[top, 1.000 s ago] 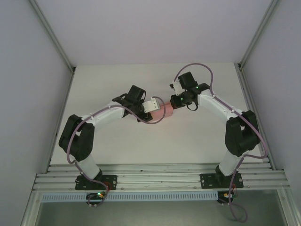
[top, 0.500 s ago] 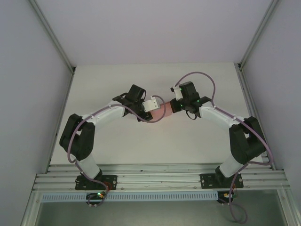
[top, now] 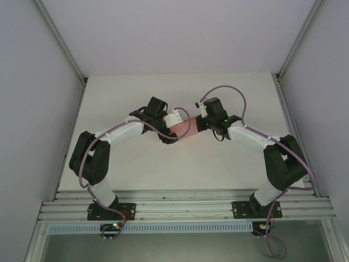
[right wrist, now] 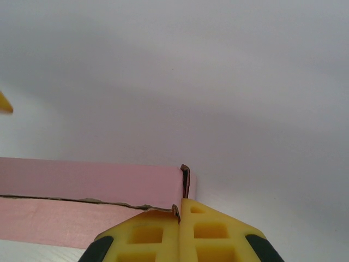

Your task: Assemble paper box

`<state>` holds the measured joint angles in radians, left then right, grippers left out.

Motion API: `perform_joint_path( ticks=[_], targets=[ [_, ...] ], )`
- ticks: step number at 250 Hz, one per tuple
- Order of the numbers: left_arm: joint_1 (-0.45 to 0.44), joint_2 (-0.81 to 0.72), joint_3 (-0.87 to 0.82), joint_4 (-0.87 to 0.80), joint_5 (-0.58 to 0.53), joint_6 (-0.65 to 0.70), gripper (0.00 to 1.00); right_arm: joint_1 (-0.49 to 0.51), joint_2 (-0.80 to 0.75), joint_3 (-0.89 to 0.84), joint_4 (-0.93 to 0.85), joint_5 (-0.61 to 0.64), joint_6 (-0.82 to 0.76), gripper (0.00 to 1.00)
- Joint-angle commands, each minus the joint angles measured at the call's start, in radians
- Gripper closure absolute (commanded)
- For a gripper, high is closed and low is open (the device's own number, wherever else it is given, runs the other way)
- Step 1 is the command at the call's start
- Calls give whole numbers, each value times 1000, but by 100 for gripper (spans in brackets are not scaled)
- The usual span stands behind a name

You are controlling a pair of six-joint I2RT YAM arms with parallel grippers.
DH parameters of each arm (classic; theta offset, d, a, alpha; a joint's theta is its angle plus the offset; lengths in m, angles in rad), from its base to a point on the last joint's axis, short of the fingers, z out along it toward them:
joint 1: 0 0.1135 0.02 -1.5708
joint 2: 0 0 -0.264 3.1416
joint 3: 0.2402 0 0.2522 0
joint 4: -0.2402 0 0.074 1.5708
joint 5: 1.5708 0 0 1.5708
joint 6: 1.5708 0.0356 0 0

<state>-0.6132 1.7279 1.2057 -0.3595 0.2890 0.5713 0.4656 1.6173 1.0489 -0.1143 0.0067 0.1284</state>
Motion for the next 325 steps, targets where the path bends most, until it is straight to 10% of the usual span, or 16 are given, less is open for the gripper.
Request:
perform_joint_path(
  ticks=[1, 93, 115, 254, 325],
  targets=[
    [4, -81, -9, 34, 0, -64, 0, 17, 31, -8, -130, 74, 61, 100],
    [27, -284, -87, 4, -251, -454, 0, 87, 72, 56, -244, 169, 202, 100],
    [44, -275, -71, -73, -219, -499, 14, 100, 82, 67, -266, 176, 233, 100],
    [87, -139, 32, -128, -97, -410, 69, 129, 96, 97, -299, 150, 223, 100],
    [87, -118, 44, -136, -108, -399, 69, 134, 98, 100, -307, 156, 218, 100]
  ],
)
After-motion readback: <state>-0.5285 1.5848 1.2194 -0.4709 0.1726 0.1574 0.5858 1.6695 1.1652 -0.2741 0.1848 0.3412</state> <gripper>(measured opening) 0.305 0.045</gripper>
